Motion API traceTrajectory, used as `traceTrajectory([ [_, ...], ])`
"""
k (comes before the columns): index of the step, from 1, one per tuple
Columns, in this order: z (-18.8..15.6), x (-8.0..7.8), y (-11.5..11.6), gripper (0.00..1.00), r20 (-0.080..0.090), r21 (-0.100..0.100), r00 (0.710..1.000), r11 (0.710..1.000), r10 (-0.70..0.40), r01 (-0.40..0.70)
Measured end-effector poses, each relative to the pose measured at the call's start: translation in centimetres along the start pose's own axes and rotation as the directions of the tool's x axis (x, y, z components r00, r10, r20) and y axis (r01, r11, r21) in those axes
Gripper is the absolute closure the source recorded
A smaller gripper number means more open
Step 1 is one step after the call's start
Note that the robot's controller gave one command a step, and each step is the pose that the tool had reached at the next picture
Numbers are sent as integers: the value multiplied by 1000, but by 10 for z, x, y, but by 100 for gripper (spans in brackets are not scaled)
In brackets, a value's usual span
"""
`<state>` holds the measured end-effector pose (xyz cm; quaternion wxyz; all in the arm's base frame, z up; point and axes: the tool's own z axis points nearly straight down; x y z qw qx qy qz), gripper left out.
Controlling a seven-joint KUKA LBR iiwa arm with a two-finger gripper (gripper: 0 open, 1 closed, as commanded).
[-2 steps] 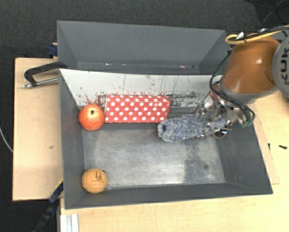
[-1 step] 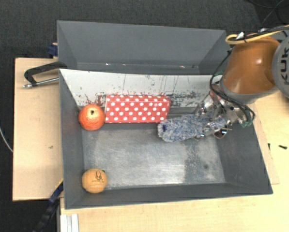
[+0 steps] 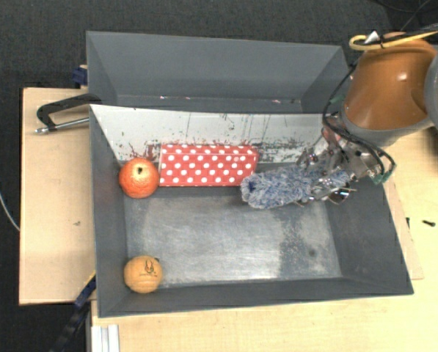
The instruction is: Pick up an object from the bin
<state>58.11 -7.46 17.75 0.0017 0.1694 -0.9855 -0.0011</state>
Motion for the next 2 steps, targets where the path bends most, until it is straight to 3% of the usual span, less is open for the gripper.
traceTrajectory([
  [1, 8, 13, -16, 100, 19, 9, 1000, 1000, 6, -6],
  [2, -42, 50, -9, 100, 5, 0, 1000, 1000, 16, -16],
])
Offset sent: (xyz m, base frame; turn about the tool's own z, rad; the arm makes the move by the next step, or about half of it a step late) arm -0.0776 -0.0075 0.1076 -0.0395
